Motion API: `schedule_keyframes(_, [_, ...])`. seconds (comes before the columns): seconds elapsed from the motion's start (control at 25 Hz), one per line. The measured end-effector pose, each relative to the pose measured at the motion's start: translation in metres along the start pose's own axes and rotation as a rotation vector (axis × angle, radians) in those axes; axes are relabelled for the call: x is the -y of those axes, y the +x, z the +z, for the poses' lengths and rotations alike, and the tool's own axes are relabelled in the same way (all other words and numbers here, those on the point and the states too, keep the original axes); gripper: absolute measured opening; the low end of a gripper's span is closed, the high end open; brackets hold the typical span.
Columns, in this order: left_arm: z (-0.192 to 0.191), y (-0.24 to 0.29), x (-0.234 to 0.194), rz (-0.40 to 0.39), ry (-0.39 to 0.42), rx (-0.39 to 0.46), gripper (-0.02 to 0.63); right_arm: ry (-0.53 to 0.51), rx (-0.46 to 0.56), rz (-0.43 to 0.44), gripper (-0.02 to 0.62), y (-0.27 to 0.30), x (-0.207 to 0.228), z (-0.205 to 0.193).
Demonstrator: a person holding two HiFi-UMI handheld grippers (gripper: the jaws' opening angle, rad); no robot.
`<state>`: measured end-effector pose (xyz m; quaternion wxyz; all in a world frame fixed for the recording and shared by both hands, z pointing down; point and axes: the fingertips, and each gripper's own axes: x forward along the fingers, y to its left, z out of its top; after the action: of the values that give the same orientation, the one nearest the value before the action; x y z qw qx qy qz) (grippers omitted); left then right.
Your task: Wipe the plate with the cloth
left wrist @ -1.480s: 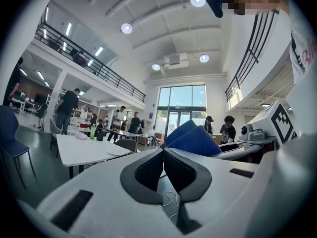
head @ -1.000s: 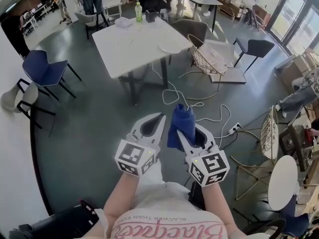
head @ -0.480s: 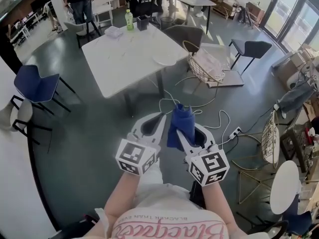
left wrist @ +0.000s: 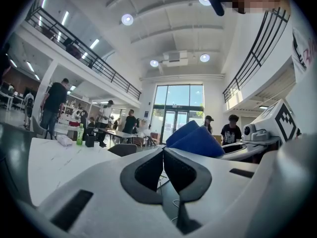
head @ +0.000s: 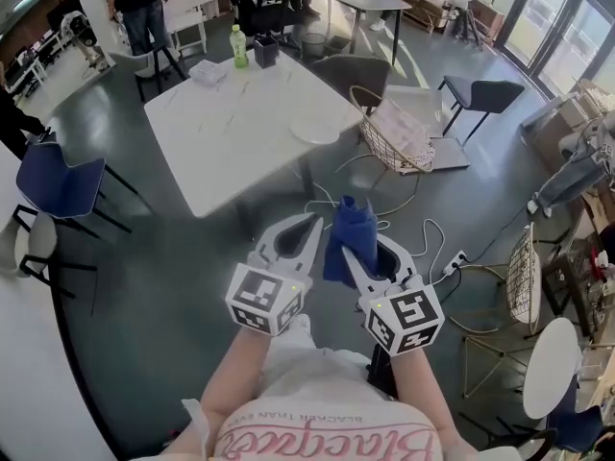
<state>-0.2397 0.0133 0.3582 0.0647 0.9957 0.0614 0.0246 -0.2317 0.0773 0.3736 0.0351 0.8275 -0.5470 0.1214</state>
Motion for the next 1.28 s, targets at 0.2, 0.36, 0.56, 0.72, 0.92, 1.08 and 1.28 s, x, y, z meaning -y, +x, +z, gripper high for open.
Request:
schedule_keyframes(0.2, [0.002, 0.023, -0.027, -0.003, 0.002, -0.007, 0.005, 0.001, 0.004, 0.000, 0.132, 0.033, 0.015, 0.009])
schedule_keyframes(0.36, [0.001, 0.038, -0.043, -0.008, 0.002, -0.015, 0.005, 0.006, 0.006, -0.007, 0.132, 0.053, 0.027, 0.013])
schedule_keyframes(0.56, [-0.002, 0.057, -0.062, -0.014, -0.016, -0.019, 0.005, -0.008, -0.010, -0.012, 0.132, 0.076, 0.039, 0.016])
schedule_keyframes(0.72, [-0.005, 0.075, -0.069, -0.023, -0.018, -0.030, 0.005, -0.004, -0.018, -0.017, 0.133, 0.091, 0.054, 0.018])
schedule_keyframes(0.92, [-0.011, 0.100, -0.084, -0.005, -0.022, -0.047, 0.005, -0.003, -0.024, 0.005, 0.133, 0.113, 0.073, 0.019])
schedule_keyframes(1.08, [-0.013, 0.127, -0.097, 0.033, -0.028, -0.052, 0.005, -0.002, -0.027, 0.034, 0.133, 0.130, 0.098, 0.023])
schedule_keyframes(1.28, [-0.018, 0.166, -0.113, 0.095, -0.052, -0.053, 0.005, -0.012, -0.039, 0.082, 0.133, 0.151, 0.136, 0.025])
